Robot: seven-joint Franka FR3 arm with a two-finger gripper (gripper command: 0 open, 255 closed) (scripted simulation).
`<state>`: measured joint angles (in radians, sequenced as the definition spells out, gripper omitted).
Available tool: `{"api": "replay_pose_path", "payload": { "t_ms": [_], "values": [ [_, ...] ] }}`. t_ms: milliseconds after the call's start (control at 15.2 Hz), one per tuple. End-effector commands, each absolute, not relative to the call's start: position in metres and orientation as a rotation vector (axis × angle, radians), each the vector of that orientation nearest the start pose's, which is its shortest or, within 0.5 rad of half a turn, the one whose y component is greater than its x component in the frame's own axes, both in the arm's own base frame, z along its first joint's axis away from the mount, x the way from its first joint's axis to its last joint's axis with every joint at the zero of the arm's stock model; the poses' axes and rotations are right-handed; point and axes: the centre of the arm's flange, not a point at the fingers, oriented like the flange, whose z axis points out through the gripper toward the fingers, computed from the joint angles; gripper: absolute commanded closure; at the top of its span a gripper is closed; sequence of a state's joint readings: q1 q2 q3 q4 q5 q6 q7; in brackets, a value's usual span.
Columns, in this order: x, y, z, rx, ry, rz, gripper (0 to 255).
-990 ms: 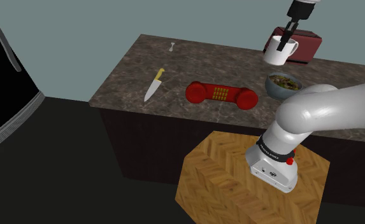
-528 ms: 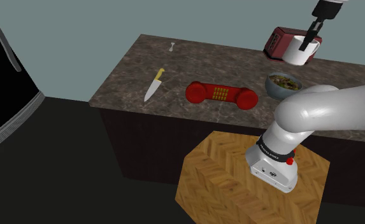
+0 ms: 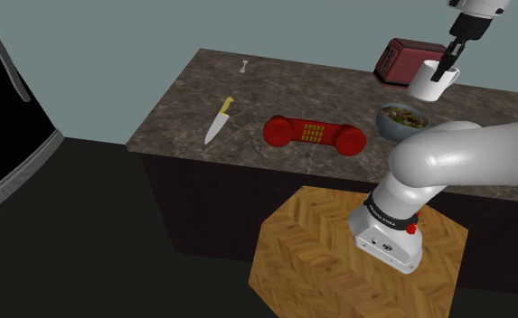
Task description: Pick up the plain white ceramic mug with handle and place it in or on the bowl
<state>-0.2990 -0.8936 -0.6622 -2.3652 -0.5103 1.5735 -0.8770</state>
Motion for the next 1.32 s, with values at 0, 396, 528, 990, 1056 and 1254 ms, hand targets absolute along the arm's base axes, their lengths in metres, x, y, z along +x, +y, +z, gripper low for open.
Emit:
{"api": "replay_pose_path", "payload": {
  "t_ms": [0, 396, 528, 990, 1056, 1254],
  "values": [
    [0.107, -0.338, 0.53, -3.132, -0.208, 0.026, 255],
    [0.107, -0.338, 0.498, -3.132, -0.208, 0.026, 255],
    [0.107, -0.338, 0.487, -3.132, -0.208, 0.026, 255],
    [0.107, -0.338, 0.461, -3.132, -0.208, 0.026, 255],
    [0.107, -0.338, 0.461, -3.132, -0.208, 0.026, 255],
    [0.107, -0.338, 0.461, -3.132, -0.208, 0.026, 255]
  ]
}}
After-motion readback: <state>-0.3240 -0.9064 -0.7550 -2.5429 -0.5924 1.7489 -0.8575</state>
